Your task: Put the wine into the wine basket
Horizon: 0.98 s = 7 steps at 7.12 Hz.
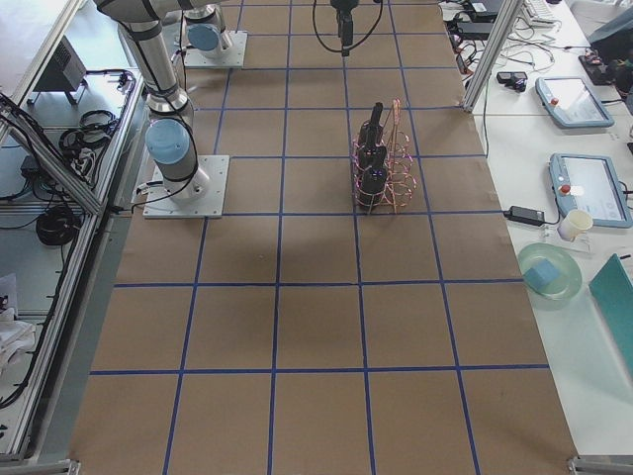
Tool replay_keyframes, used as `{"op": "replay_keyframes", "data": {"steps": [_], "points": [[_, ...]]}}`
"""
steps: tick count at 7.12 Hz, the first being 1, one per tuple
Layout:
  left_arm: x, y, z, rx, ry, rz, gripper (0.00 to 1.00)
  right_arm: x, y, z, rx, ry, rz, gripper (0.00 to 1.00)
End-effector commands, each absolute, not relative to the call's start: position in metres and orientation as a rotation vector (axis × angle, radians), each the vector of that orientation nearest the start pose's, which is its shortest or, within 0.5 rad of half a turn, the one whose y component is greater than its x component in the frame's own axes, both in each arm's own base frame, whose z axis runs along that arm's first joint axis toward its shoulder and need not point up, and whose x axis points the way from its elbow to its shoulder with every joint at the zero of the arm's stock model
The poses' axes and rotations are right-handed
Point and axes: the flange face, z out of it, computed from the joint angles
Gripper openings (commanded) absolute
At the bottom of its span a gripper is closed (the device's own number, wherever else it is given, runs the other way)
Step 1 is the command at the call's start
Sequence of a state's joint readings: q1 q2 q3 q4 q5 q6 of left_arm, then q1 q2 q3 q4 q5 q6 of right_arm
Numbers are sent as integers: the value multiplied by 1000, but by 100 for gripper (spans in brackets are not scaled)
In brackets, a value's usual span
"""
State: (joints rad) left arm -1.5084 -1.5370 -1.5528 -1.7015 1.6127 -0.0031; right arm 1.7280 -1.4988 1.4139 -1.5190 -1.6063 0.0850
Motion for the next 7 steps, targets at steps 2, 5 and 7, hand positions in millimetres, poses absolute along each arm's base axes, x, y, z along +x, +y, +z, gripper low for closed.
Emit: {"op": "replay_keyframes", "data": {"steps": [2,5,7], "points": [[-100,-476,499,-100,3098,128,100,183,-511,512,-58,3173,-34,100],[-100,-475,500,-100,3098,123,100,180,-505,501,-12,3177,-8,99],[-100,-475,500,-97,3097,123,100,178,-506,500,-7,3177,-5,99]]}}
